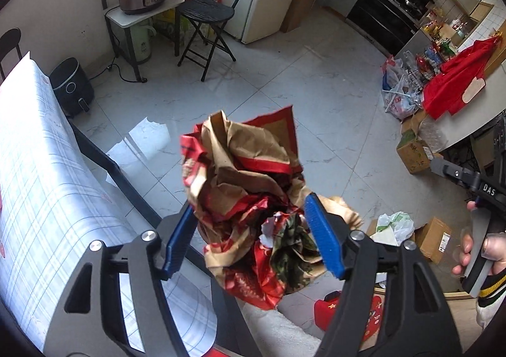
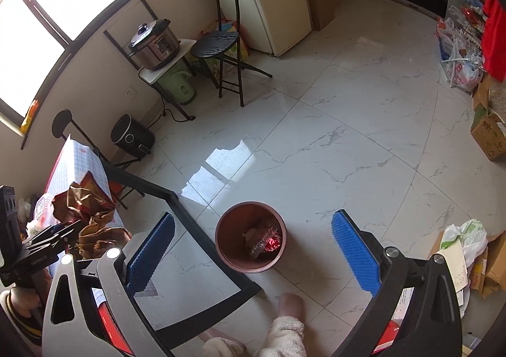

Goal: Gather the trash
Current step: 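Open the left tool over the brown bin, dropping the wrapper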

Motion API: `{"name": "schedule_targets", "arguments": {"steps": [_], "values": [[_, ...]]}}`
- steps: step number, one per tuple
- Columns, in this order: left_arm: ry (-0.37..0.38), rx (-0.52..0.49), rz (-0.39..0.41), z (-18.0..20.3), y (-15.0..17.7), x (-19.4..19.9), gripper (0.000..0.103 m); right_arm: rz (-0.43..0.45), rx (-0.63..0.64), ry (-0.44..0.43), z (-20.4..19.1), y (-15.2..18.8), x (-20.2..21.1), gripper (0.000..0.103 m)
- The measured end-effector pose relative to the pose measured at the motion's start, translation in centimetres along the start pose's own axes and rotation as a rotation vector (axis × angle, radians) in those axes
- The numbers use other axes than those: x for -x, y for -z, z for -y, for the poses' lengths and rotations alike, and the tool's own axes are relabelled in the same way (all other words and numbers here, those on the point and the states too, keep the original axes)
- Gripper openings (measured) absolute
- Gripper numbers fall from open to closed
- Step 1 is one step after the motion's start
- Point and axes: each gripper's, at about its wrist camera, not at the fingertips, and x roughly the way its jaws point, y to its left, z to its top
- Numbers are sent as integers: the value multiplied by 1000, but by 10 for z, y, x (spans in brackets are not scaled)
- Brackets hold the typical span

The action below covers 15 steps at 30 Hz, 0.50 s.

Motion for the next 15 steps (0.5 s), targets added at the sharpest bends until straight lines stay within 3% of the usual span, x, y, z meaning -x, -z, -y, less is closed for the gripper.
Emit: {"name": "schedule_targets", "arguments": {"steps": [3, 9, 15], "values": [[7, 13, 14, -6, -1, 3, 82, -2, -8, 6, 5, 4, 1, 98], [-18, 72, 73, -30, 9, 32, 84, -12, -25, -15, -4, 7, -4, 98], [-105, 151, 167, -74, 41, 88, 96, -10, 45, -26, -42, 8, -6, 98]]}}
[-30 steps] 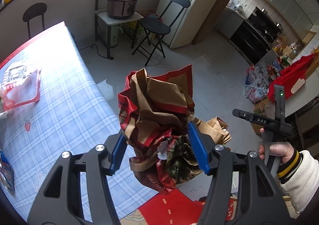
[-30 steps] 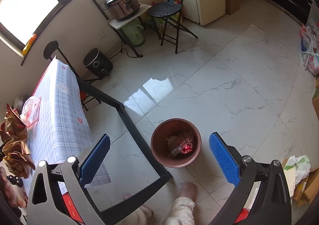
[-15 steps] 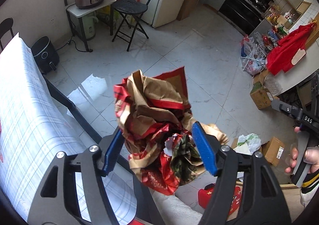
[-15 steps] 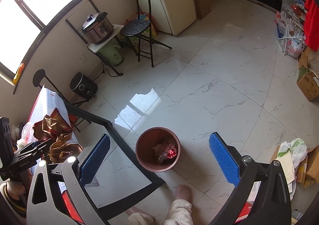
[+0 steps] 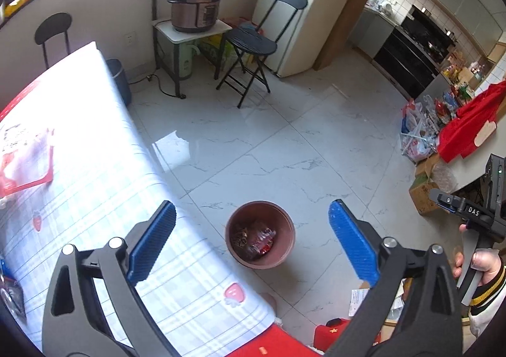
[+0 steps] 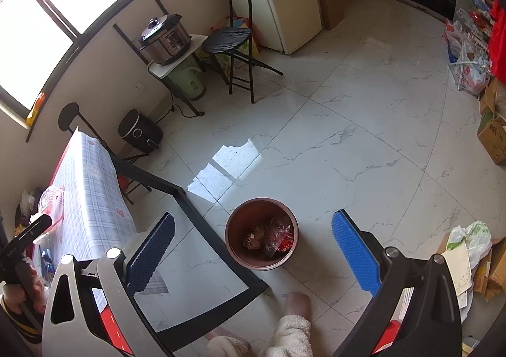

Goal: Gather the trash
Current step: 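Open the left tool over the brown bin, dropping the wrapper, then move both open tools back over the table toward the crushed blue can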

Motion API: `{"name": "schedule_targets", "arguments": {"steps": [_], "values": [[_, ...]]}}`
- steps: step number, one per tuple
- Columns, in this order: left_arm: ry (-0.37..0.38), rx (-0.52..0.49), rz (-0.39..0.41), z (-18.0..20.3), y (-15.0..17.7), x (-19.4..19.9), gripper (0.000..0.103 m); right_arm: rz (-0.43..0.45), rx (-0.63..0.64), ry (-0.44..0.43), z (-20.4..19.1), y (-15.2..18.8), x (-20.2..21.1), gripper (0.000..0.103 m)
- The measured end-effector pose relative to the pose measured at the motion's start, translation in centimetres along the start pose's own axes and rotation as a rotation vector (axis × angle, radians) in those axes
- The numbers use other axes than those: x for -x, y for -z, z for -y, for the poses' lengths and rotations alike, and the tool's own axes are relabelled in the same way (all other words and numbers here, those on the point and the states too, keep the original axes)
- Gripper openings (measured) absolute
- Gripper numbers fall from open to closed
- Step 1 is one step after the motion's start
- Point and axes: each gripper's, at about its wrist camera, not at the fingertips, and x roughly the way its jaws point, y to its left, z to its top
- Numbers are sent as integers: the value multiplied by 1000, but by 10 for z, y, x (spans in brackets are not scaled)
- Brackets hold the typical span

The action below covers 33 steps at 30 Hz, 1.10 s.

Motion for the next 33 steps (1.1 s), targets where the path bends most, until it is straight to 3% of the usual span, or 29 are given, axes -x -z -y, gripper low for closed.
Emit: {"name": "schedule_targets", "arguments": {"steps": [7, 16, 28, 33], "values": [[-128, 149, 52, -90, 36, 54, 97, -33, 149, -39, -80, 2, -15, 97], [-290, 398, 97, -214, 128, 128, 97, -95, 403, -111, -214, 35, -39, 97], [-337, 684, 166, -325, 241, 196, 96, -218, 651, -229, -378, 109, -67, 97], [-364, 742, 212, -361, 270, 220, 96, -278, 706, -295, -439, 148, -77, 97]]}}
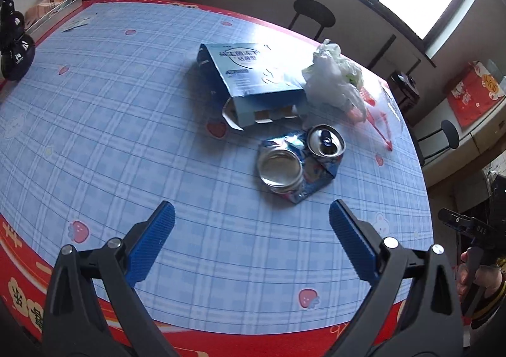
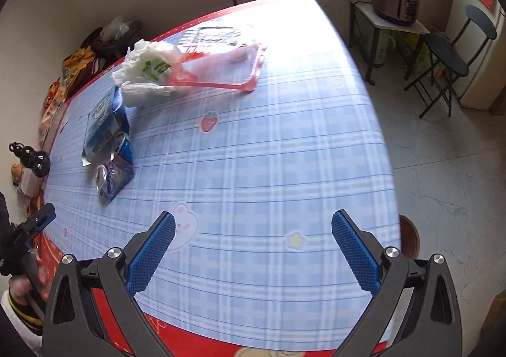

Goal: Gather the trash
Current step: 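Move both open tools back over the table toward the crushed blue can, then close the right tool on the crushed blue-silver can, then grasp the blue cardboard box edge with the left tool while right holds the can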

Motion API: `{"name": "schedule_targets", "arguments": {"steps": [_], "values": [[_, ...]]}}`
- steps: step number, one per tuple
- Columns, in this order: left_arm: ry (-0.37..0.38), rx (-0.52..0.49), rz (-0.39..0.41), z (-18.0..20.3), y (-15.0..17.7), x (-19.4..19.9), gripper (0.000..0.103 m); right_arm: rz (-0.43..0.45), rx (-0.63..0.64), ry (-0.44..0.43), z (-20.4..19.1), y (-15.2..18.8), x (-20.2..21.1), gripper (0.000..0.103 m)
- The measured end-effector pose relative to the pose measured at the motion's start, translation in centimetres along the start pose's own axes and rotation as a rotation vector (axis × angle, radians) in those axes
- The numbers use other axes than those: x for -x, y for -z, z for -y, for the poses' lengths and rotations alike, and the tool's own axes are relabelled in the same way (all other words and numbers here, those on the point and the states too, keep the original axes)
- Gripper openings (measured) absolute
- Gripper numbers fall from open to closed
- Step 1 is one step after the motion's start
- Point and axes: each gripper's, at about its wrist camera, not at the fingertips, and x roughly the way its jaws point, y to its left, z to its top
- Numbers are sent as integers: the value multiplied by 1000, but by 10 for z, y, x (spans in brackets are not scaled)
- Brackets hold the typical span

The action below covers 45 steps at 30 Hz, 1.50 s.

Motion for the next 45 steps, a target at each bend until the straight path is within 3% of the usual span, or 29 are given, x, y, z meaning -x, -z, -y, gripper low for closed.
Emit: {"name": "schedule_targets", "arguments": {"steps": [3, 10, 18, 24, 26, 28, 33, 35, 40, 45], "values": [[-9, 14, 5, -26, -11, 0, 97, -10, 51, -42, -39, -10, -23, 96], [-36, 18, 12, -70, -40, -7, 97, -36, 251, -69, -131, -37, -81, 77], [11, -2, -36, -84, -72, -30, 96, -60, 352, -62, -197, -61, -128, 74], [39, -55, -84, -73, -85, -56, 96, -98, 329, -40, -203, -58, -148, 72], [53, -57, -101, -73, -88, -65, 96, -82, 337, -29, -205, -56, -148, 67], [72, -47, -115, -71, -91, -73, 96, -73, 342, -18, -206, -55, -146, 50], [118, -13, -138, -66, -102, -92, 96, -50, 337, -15, -198, -51, -137, 50], [139, 17, -143, -64, -108, -99, 96, -32, 308, -8, -188, -51, -130, 50], [241, 215, -161, -66, -123, -121, 89, -3, 199, 3, -153, -46, -115, 50], [212, 246, -156, -51, -132, -140, 86, 4, 154, 27, -129, -38, -105, 50]]}}
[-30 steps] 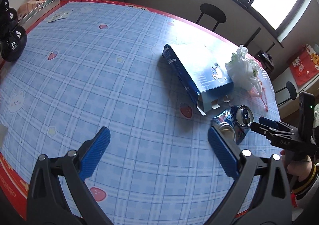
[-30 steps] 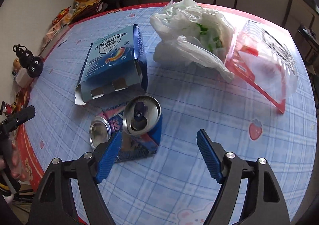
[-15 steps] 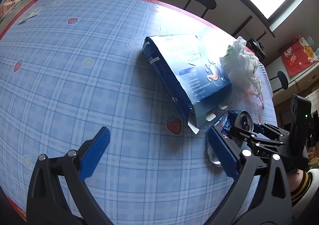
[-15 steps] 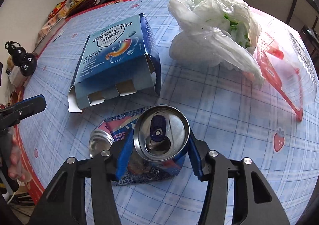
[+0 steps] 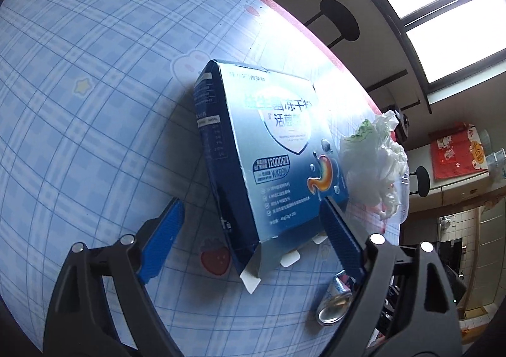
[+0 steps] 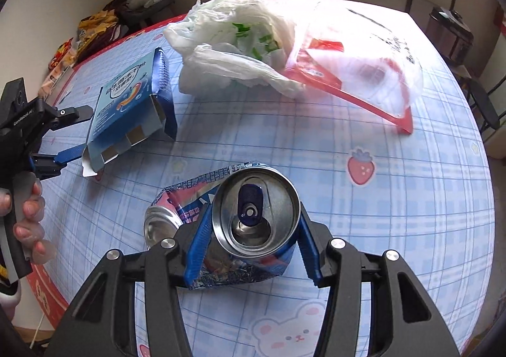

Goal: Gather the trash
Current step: 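Grasp the blue cardboard box edge with the left tool while right holds the can, then lift the blue box with the left tool while right holds the can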

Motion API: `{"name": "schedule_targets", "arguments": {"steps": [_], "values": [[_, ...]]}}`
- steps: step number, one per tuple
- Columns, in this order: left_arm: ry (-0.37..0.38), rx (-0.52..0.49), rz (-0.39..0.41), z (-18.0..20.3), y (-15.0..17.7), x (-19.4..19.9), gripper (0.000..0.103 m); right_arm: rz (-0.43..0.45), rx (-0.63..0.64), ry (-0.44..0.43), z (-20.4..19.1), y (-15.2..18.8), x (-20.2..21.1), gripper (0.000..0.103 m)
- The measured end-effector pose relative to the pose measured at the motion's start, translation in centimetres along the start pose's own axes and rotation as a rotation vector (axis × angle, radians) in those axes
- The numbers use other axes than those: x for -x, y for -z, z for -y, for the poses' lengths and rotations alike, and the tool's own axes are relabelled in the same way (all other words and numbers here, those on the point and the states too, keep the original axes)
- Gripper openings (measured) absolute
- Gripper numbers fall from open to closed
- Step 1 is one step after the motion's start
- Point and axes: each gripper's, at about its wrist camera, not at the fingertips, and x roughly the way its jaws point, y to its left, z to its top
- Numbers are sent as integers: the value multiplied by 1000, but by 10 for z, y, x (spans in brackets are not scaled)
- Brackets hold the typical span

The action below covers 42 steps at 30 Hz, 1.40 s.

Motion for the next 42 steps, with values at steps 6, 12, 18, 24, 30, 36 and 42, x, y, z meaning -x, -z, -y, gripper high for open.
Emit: {"name": "schedule_targets", "arguments": {"steps": [6, 12, 18, 24, 30, 36, 42], "values": [[-71, -61, 25, 24, 7, -18, 88, 14, -41, 4, 17, 6, 7, 50], [-145, -145, 40, 49, 13, -34, 92, 13, -60, 3, 25, 11, 9, 50], [-118, -110, 33, 43, 15, -28, 67, 15, -68, -10, 27, 10, 10, 50], [-25, -37, 26, 24, 17, -8, 36, 23, -74, -34, 29, 9, 13, 50], [46, -102, 47, 33, 20, 18, 26, 26, -83, -47, 34, 10, 16, 50], [68, -203, 43, 43, 26, 56, 21, 35, -88, -62, 39, 11, 22, 50], [29, -276, 36, 49, 35, 90, 16, 45, -104, -75, 48, 15, 29, 50]]}}
